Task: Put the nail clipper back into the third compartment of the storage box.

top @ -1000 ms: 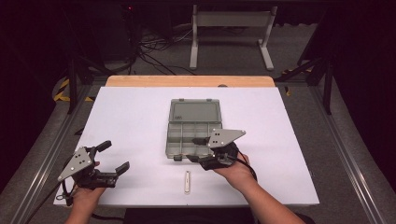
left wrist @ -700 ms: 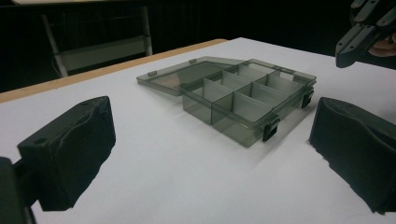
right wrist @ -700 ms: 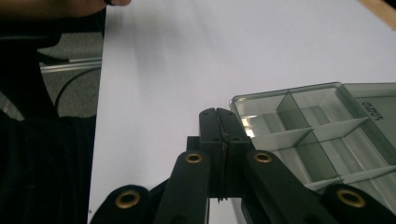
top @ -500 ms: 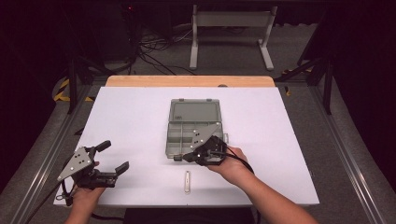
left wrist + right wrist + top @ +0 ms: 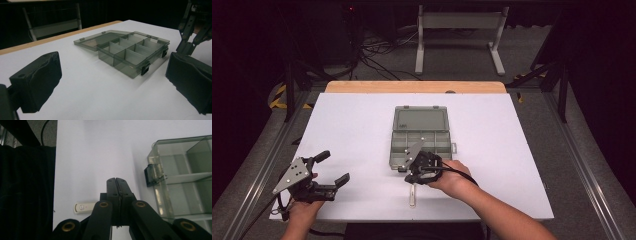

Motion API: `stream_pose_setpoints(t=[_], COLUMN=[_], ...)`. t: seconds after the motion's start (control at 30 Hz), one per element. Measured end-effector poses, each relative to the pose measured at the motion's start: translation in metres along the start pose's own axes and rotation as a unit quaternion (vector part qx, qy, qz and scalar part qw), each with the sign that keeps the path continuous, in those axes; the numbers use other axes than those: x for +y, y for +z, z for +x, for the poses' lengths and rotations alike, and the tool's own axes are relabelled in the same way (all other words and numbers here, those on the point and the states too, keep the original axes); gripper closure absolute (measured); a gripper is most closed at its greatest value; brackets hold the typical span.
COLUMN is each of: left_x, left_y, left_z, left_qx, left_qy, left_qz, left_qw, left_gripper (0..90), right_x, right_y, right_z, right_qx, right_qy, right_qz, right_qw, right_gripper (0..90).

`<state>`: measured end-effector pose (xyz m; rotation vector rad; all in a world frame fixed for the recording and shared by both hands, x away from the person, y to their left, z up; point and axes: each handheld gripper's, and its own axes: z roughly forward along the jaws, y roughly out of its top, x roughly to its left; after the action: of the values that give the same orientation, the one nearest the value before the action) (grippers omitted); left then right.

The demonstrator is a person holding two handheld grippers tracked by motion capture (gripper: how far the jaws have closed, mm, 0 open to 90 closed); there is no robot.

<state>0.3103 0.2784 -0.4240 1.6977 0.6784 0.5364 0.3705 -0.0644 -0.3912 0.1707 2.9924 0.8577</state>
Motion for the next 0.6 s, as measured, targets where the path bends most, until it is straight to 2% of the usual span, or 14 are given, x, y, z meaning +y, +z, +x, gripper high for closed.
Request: stream_pose_setpoints(t=[0.13,0.27,0.6], left_x=[0.000,0.000,0.000], left_y=[0.000,0.000,0.000], left_z=[0.000,0.000,0.000], left_qx=[0.000,-0.002,-0.001], left_qy=[0.000,0.002,0.001], left_qz=[0.000,0.004,0.000], left_qw=[1.0000,1.0000,1.0000], left_gripper=[1.1,1.2,1.2], right_x=[-0.002,-0.003,-0.003], right_y=[0.011,0.020,0.035], right_z=[0.001,-0.001,-0.010], right_qx=[0.011,0.009,0.008], right_qy=[0.006,0.009,0.019], right_qz=[0.017,0.031,0.046], right_qw=[0.9998,0.9994,0.9987], right_gripper=[90.0,90.0,90.0])
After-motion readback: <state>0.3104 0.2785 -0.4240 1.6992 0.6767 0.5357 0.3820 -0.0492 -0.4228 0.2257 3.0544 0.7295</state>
